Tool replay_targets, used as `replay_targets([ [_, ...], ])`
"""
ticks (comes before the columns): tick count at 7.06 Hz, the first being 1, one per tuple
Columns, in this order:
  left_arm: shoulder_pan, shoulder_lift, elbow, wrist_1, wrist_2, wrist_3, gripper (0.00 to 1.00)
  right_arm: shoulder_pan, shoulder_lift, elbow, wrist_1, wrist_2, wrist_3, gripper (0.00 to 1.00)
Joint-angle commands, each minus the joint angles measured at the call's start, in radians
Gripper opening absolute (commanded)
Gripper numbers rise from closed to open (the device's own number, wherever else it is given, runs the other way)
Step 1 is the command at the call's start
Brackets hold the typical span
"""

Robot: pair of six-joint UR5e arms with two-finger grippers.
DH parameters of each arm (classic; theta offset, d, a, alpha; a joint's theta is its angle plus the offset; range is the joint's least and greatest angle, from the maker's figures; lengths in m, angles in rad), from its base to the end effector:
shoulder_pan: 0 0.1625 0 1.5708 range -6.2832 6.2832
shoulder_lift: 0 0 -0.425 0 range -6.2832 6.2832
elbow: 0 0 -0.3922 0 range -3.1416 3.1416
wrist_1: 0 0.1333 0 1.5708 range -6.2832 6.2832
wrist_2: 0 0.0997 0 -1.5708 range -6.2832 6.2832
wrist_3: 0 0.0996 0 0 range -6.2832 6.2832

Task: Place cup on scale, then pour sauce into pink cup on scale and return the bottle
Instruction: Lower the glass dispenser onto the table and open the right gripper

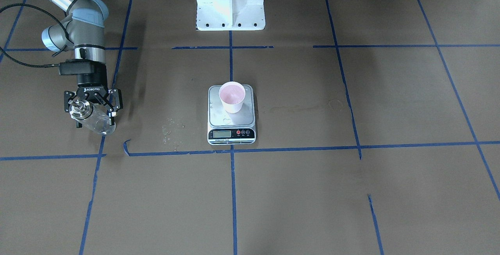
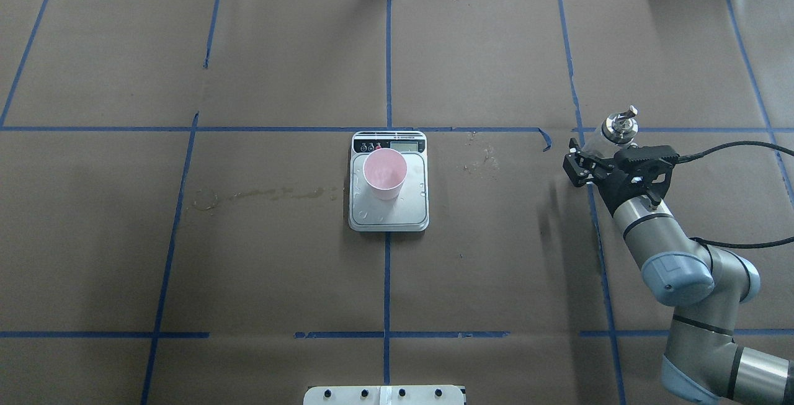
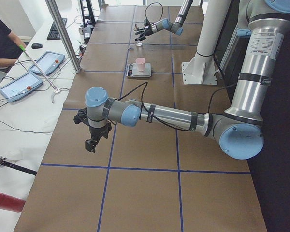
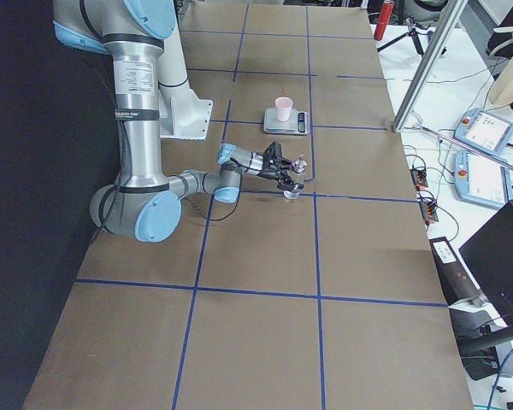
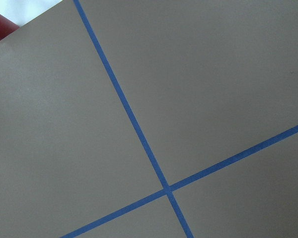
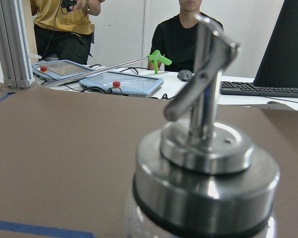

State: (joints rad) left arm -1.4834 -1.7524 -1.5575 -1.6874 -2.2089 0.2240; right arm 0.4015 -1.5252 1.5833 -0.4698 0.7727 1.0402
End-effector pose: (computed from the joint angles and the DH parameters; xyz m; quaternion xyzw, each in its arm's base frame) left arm -0.0229 -0.5858 0.5636 0.1557 0.3006 0.1897 0.9216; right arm -0.3936 -0.3894 0.5007 0.5172 -0.3047 0.1626 0.7831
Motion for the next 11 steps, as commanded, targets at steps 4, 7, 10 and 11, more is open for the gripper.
replay_targets([
  [4,0.0,-0.01,-0.004,-0.002,0.0,-0.055,1.0,0.003,-0.088,0.079,-0.004,0.083,-0.015,1.0],
  [7,0.0,-0.009,-0.006,-0.002,0.0,-0.055,1.0,0.003,-0.113,0.133,-0.01,0.178,-0.012,1.0],
  [10,-0.002,-0.006,-0.007,-0.002,0.0,-0.055,1.0,0.01,-0.292,0.404,-0.21,0.43,-0.012,1.0],
  [11,-0.002,-0.006,-0.007,-0.002,0.0,-0.055,1.0,0.013,-0.294,0.497,-0.383,0.535,-0.012,1.0],
])
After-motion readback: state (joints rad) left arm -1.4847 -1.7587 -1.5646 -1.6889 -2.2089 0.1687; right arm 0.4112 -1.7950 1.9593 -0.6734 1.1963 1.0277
